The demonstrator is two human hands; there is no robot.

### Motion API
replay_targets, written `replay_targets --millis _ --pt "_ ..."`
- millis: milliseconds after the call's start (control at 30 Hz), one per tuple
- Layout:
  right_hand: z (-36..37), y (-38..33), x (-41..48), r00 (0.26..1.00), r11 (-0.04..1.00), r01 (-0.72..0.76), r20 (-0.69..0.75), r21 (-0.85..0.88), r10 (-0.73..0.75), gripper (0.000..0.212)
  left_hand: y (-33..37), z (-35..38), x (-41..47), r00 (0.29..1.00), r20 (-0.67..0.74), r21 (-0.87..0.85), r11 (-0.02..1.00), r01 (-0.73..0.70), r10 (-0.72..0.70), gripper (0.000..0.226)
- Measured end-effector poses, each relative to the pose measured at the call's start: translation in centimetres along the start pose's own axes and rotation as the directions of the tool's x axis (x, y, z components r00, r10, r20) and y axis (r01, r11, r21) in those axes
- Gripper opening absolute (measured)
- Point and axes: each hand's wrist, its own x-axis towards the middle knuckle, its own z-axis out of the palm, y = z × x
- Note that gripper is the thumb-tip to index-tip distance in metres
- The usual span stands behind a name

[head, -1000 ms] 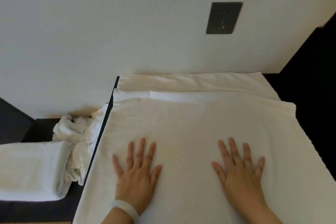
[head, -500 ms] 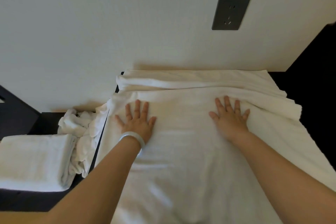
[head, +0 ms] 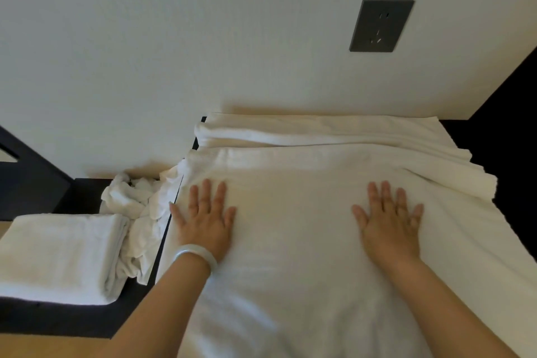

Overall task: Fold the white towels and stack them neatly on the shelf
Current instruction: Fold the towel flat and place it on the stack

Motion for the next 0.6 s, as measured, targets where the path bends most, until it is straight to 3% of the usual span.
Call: replay_targets --millis 33,100,200,367,600 --pt "-0.3 -1.0 -0.6 0.999 1.0 0.023 -0.023 0.016 -0.022 0.067 1.1 -0.1 -0.6 1.0 -0.002 -0.032 0.999 0.009 -0.009 0.071" --pt "0.1 -3.5 -2.7 0.977 0.98 0.189 -0.116 0.066 -0.181 0.067 4.3 0.7 -3.4 0.991 -0.077 -0.051 0.992 -0.114 0.11 0.076" --pt "1.9 -5.3 -6.2 0.938 0.938 0.345 -0.032 0.026 -0.344 0.071 6.6 2.7 -8.0 0.938 -0.077 0.014 0.941 -0.338 0.338 0.063" --pt "1.8 0.7 -5.8 0.996 0.995 0.092 0.0 -0.027 -0.092 0.075 1.2 3.2 -6.4 0.97 -0.108 0.026 0.976 -0.217 0.219 0.065" --pt "0.2 -0.2 0.0 0.998 0.999 0.039 0.041 -0.002 -0.039 0.07 1.9 0.3 0.2 0.986 -0.055 0.002 0.988 -0.156 0.156 0.073"
